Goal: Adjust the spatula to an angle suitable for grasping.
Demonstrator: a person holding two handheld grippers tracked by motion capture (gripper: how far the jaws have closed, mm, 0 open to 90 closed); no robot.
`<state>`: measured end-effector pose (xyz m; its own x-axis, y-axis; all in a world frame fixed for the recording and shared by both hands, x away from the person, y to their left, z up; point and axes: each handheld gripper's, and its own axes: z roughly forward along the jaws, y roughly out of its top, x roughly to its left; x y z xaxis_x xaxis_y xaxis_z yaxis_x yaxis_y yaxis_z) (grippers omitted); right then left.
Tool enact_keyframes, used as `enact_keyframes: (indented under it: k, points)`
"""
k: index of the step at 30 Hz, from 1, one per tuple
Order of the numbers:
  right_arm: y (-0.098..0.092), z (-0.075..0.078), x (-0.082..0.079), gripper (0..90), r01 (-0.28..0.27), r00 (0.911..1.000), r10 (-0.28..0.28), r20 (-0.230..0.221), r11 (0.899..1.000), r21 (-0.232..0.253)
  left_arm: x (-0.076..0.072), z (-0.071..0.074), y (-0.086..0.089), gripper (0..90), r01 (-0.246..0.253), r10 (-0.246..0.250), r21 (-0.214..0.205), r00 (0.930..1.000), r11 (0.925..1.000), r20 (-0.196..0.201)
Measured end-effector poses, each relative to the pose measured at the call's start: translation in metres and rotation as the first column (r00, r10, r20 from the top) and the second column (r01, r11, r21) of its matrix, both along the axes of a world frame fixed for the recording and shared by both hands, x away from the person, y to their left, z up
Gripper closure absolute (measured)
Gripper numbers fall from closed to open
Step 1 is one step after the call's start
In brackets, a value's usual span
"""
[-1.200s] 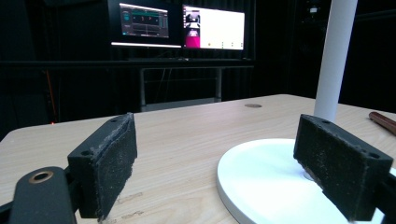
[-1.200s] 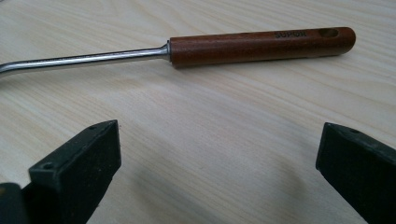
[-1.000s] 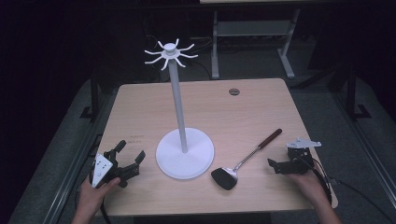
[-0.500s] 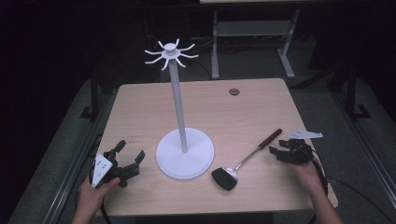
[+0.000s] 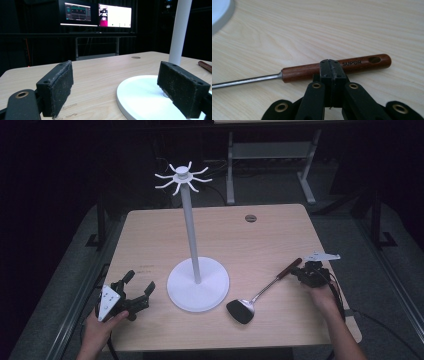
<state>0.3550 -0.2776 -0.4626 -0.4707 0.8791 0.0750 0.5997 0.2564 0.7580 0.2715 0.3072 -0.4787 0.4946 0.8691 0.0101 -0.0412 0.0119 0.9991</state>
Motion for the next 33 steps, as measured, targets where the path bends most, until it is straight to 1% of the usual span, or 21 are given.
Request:
enact_keyframes:
  k: [2,4,9,13,16,17,19,20,21,23,24,29,30,31,33]
  points:
    - [0.0,-0.004,0.003,89.4,-0.003,0.9998,0.003,-0.02,1.0,-0.009,0.0,0.0,-0.001,13.0,0.002,-0.002,0.002,1.0,1.0,0.0]
    - [0.0,-0.005,0.004,89.4,-0.007,0.9997,0.007,-0.025,1.0,-0.012,0.0,0.0,0.0,12.9,0.0,0.0,-0.001,1.0,1.0,-0.002]
    - [0.001,-0.006,0.007,89.5,-0.009,0.9996,0.009,-0.026,1.0,-0.009,0.0,0.0,0.0,12.9,-0.002,0.002,-0.003,1.0,1.0,-0.001]
    - [0.004,-0.005,0.013,89.4,-0.009,0.9995,0.008,-0.032,1.0,-0.01,0.0,0.0,0.0,12.9,-0.002,0.002,-0.004,1.0,1.0,-0.001]
    - [0.009,-0.004,0.018,89.5,-0.008,0.9993,0.008,-0.036,1.0,-0.018,0.0,0.0,0.0,13.0,-0.003,0.003,-0.006,1.0,1.0,0.0]
    - [0.011,-0.004,0.021,89.5,-0.009,0.9995,0.009,-0.031,1.0,-0.018,0.0,0.0,0.0,12.9,-0.002,0.002,-0.004,1.0,1.0,0.001]
    - [0.013,-0.005,0.023,89.5,-0.007,0.9995,0.007,-0.032,1.0,-0.008,0.0,0.0,0.0,13.0,-0.003,0.003,-0.006,1.0,1.0,-0.001]
    - [0.013,-0.005,0.024,89.5,-0.005,0.9992,0.005,-0.041,1.0,-0.005,0.0,0.0,0.0,12.9,-0.003,0.003,-0.008,1.0,1.0,-0.001]
    - [0.014,-0.005,0.026,89.5,-0.007,0.9994,0.007,-0.034,1.0,-0.008,0.0,0.0,0.0,12.9,-0.003,0.003,-0.009,1.0,1.0,-0.001]
    - [0.015,-0.004,0.027,89.5,-0.004,0.9994,0.004,-0.035,1.0,-0.005,0.0,0.0,0.0,12.9,-0.002,0.002,-0.007,1.0,1.0,-0.001]
    - [0.017,-0.003,0.031,89.5,-0.002,0.9995,0.002,-0.031,1.0,0.003,0.0,0.0,0.0,13.0,-0.002,0.002,-0.005,1.0,1.0,0.0]
    - [0.022,-0.004,0.039,89.4,0.005,0.9997,-0.004,-0.023,1.0,0.025,0.0,0.0,0.0,12.9,-0.002,0.002,-0.007,1.0,1.0,-0.001]
    - [0.022,-0.005,0.041,89.5,0.007,0.9995,-0.006,-0.031,1.0,0.027,0.0,0.0,0.0,12.9,-0.002,0.002,-0.009,1.0,1.0,-0.001]
    - [0.022,-0.005,0.041,89.5,0.007,0.9995,-0.006,-0.031,1.0,0.027,0.0,0.0,0.0,13.0,-0.002,0.002,-0.009,1.0,1.0,-0.001]
    - [0.026,-0.005,0.046,89.5,0.004,0.9996,-0.004,-0.027,1.0,0.022,0.0,0.0,0.001,12.9,-0.002,0.002,-0.008,1.0,1.0,-0.002]
